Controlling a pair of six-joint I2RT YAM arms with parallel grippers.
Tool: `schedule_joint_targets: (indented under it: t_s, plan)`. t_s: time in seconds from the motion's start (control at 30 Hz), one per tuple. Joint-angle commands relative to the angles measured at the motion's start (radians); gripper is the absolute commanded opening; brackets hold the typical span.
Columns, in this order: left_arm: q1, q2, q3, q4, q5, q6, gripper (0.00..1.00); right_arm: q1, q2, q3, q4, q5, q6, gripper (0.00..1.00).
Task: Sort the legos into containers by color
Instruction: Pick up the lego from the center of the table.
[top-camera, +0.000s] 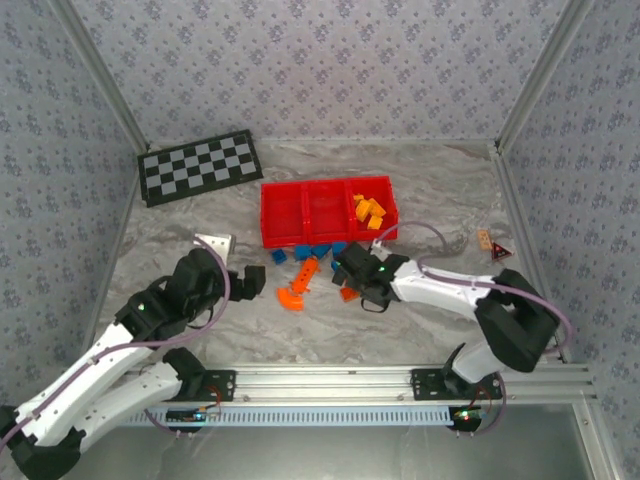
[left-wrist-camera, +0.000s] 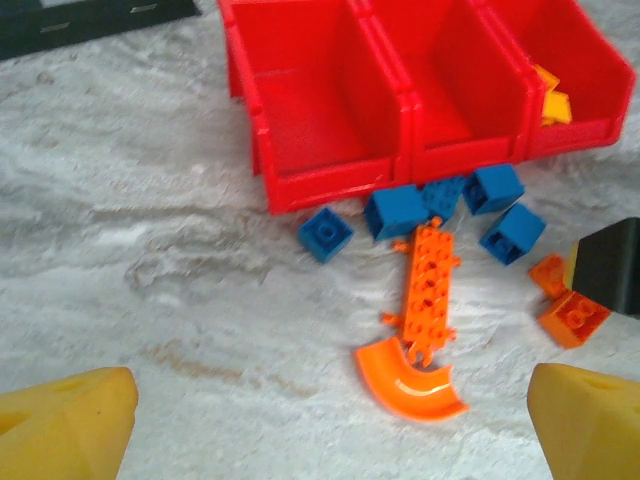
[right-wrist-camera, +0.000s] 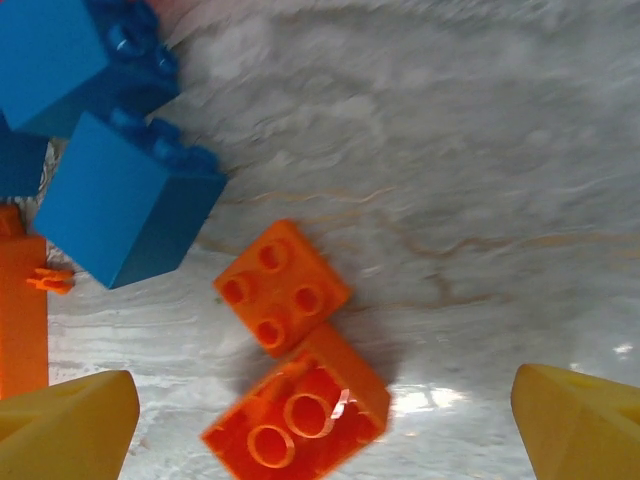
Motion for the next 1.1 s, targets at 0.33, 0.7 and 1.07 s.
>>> schedule_joint_targets:
  t_s: [0.33, 0.7, 1.07]
  plan:
    - [-0.002, -0.069, -0.056, -0.045, -0.04, -0.033, 1.0, 0.097, 0.133, 0.088, -0.111, 0.184, 0.22, 0.86]
    - [-0.002, -0.034, -0.062, -0.038, -0.035, -0.036, 1.0, 0.096, 0.177, 0.114, -0.074, 0.21, 0.13, 0.7]
    - [-0.003, -0.028, -0.071, -0.037, -0.047, -0.047, 1.0, 0.141, 0.218, 0.141, -0.127, 0.246, 0.075, 0.65]
